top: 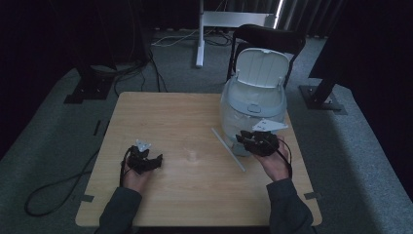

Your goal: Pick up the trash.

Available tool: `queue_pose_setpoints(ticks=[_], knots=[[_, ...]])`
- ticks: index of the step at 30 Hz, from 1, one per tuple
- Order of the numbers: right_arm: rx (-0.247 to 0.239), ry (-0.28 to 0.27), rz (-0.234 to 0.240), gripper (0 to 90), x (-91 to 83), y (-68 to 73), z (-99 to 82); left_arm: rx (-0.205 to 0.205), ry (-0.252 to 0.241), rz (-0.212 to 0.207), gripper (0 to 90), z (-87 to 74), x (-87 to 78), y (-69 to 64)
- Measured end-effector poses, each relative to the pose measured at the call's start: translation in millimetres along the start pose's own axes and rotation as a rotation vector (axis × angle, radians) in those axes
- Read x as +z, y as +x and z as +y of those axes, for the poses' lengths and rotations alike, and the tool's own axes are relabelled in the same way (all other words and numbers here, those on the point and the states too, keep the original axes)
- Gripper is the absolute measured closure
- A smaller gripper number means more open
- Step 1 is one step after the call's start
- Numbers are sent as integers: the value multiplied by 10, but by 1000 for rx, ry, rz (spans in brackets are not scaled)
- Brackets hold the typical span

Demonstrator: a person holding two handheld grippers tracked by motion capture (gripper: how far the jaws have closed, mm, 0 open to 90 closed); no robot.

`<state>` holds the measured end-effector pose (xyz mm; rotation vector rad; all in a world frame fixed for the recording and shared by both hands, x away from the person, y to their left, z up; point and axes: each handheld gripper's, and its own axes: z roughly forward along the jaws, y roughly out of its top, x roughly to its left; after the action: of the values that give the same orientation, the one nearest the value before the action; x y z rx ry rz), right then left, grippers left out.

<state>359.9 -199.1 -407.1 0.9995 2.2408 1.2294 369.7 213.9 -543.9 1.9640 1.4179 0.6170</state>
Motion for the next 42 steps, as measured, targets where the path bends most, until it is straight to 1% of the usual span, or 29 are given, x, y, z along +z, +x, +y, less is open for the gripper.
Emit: queue_pose_setpoints(ticks=[11,16,17,19,20,22,24,28,29,30,31,33,35,36,37,38,39,41,42], knots=[[3,63,-4,705,245,56,-213,0,-1,1,260,-1,1,-1],[3,90,-11,708,312,60,-288,0,-1,1,259,-1,1,-1],[1,107,-17,709,350,66,-331,0,-1,1,260,-1,1,-1],[0,117,-18,710,365,69,-350,0,-1,1,260,-1,1,0],[-2,133,-21,712,399,75,-390,0,-1,1,259,-1,1,-1],[-6,138,-22,713,410,73,-406,0,-1,0,259,-1,1,0],[1,157,-22,715,442,81,-455,0,-1,1,260,-1,1,0],[-10,204,-29,720,504,105,-556,0,-1,1,259,-1,1,0],[-10,204,-29,720,504,105,-556,0,-1,1,259,-1,1,-1],[-7,214,-33,721,516,108,-577,0,-1,1,259,-1,1,-1],[4,237,-41,724,539,110,-614,0,-1,1,260,-1,1,0],[2,246,-46,726,551,106,-631,1,-1,1,260,-1,1,0],[18,276,-50,727,585,95,-675,0,-1,1,260,-1,1,-1],[18,276,-50,727,585,95,-675,1,-1,1,260,-1,1,0],[15,302,-62,728,606,83,-702,0,-1,1,259,-1,1,0],[15,302,-62,728,606,83,-702,1,-1,1,259,-1,1,0],[19,319,-69,729,621,75,-722,0,-1,1,260,-1,1,-1],[23,327,-69,728,628,69,-736,0,-1,1,260,-1,1,-1],[25,347,-78,729,646,60,-764,1,-1,1,260,-1,1,0]])
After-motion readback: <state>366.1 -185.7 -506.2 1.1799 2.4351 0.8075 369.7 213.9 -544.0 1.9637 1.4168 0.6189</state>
